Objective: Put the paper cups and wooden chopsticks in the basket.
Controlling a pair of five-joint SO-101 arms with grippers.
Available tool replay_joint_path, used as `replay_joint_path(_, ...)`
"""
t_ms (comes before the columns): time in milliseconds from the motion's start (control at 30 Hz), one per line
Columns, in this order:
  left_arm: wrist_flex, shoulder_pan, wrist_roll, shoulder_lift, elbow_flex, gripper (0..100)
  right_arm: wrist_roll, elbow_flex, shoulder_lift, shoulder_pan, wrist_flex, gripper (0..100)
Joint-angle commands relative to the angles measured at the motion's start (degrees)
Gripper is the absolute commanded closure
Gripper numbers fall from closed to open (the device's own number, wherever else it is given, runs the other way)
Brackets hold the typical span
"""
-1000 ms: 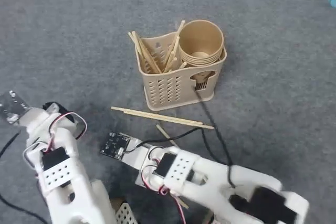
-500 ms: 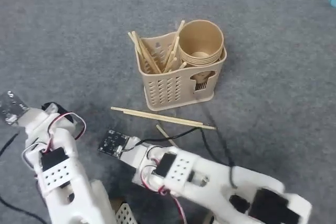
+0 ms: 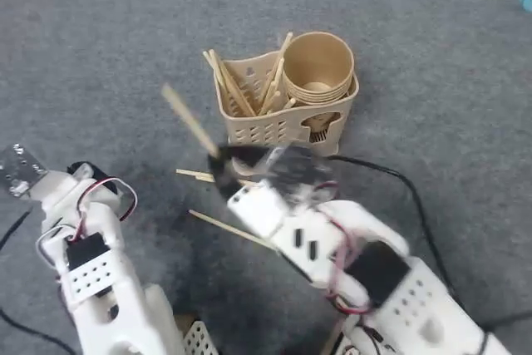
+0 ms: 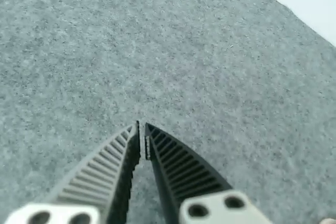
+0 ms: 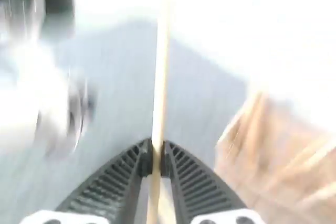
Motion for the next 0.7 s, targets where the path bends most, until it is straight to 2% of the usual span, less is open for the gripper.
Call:
replay_joint_path(0,-1.6,-0.2,0.4,-0.3,-2.3,99,-4.9,-3.4,-3.1,4.9,-13.1,99.1)
replay_joint_path(100,-1.6,-0.2,0.4,-0.3,-2.2,99,-9.4,-3.4,-1.0,7.4,-25.5,98.9)
replay_joint_path(200,-1.6,-0.2,0.4,-0.3,-2.2,99,-10.3,-3.4,4.4,8.1,-37.1,98.9)
replay_joint_path(467,-1.6,-0.2,0.4,-0.4,-2.2,99,-0.3,-3.9,24.0,10.2,-58.5,99.1)
replay_joint_path(667,-1.6,0.0,0.4,-0.4,-2.2,99,1.5,-3.9,34.9,15.2,-69.6,99.1)
